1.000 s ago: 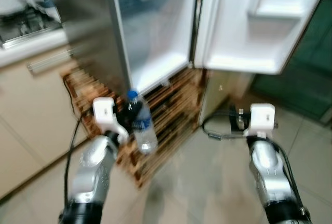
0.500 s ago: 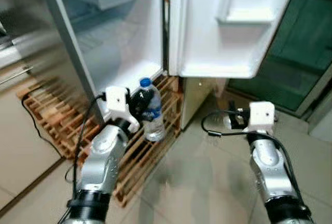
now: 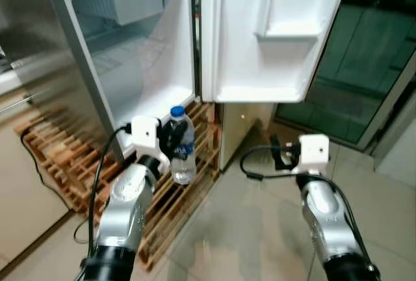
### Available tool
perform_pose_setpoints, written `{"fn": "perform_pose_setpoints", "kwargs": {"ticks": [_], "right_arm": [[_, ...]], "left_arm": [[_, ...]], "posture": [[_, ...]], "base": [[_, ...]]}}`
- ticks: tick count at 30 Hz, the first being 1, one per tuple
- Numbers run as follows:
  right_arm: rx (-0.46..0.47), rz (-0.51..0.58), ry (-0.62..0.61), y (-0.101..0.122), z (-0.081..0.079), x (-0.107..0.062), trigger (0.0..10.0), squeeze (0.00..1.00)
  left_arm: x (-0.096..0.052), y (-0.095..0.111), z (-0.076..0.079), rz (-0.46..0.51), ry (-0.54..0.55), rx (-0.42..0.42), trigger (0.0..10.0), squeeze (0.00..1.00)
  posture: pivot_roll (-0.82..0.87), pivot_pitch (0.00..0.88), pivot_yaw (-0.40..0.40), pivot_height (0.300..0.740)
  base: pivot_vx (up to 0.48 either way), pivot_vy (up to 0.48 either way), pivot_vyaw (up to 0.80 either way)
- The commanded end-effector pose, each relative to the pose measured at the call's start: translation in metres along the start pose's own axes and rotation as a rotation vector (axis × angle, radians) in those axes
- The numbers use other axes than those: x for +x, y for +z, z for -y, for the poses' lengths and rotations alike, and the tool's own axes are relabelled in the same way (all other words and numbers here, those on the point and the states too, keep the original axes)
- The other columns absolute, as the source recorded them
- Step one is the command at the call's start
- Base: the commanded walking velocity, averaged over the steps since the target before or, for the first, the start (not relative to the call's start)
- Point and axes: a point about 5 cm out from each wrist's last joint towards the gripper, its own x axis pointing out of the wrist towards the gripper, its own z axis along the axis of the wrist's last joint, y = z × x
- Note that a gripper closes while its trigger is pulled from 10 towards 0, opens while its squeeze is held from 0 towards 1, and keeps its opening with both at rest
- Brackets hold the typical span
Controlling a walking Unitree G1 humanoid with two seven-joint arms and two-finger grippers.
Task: Restocking fridge
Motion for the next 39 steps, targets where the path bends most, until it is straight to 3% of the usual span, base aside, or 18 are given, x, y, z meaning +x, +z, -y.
{"fn": "perform_pose_setpoints", "kwargs": {"ticks": [1, 9, 11, 13, 14, 17, 20, 27, 34, 39], "right_arm": [[0.004, 0.026, -0.007, 0.008, 0.004, 0.002, 10.0, 0.00], [-0.008, 0.007, -0.023, 0.001, 0.009, -0.004, 10.0, 0.00], [-0.045, 0.053, -0.064, 0.003, 0.021, -0.012, 10.0, 0.00], [-0.057, 0.100, -0.083, 0.011, 0.027, -0.018, 10.0, 0.00], [-0.057, 0.100, -0.083, 0.011, 0.027, -0.018, 10.0, 0.00], [-0.078, 0.138, -0.096, 0.022, 0.033, -0.021, 10.0, 0.00], [-0.066, 0.140, -0.106, 0.026, 0.033, -0.017, 10.0, 0.00], [-0.050, 0.131, -0.084, 0.024, 0.023, -0.012, 10.0, 0.00], [-0.048, 0.129, -0.056, 0.026, 0.017, -0.011, 10.0, 0.00], [-0.036, 0.095, -0.043, 0.019, 0.016, -0.012, 10.0, 0.00]], "left_arm": [[0.006, 0.005, 0.003, 0.021, 0.006, 0.012, 10.0, 0.00], [0.000, -0.006, -0.027, -0.017, 0.201, -0.042, 10.0, 0.00], [-0.011, 0.001, -0.045, 0.036, 0.273, 0.011, 10.0, 0.00], [-0.021, 0.014, -0.048, 0.087, 0.248, 0.096, 10.0, 0.00], [-0.021, 0.014, -0.048, 0.087, 0.248, 0.096, 10.0, 0.00], [-0.029, 0.033, -0.038, 0.151, 0.150, 0.126, 10.0, 0.00], [-0.019, 0.044, -0.019, 0.192, 0.069, 0.120, 10.0, 0.00], [-0.006, 0.041, 0.014, 0.192, -0.049, 0.085, 10.0, 0.00], [-0.002, 0.042, 0.017, 0.189, -0.054, 0.059, 10.0, 0.00], [0.008, 0.047, 0.011, 0.210, 0.040, 0.048, 10.0, 0.00]], "posture": [[-0.11, 0.000, 0.036, 0.740], [-0.11, 0.000, 0.038, 0.740], [-0.11, 0.000, 0.043, 0.740], [-0.12, 0.000, 0.042, 0.740], [-0.12, 0.000, 0.042, 0.740], [-0.11, 0.000, 0.041, 0.740], [-0.10, 0.000, 0.039, 0.740], [-0.11, 0.000, 0.052, 0.740], [-0.12, 0.000, 0.052, 0.740], [-0.12, 0.000, 0.048, 0.740]], "base": [[0.322, -0.352, 0.00], [0.399, -0.208, 0.00], [0.150, 0.000, 0.00], [0.000, 0.000, 0.00], [0.000, 0.000, 0.00], [0.000, 0.000, 0.00], [0.000, 0.000, 0.00], [0.411, 0.000, 0.00], [0.480, 0.000, 0.00], [0.480, 0.000, 0.00]]}}
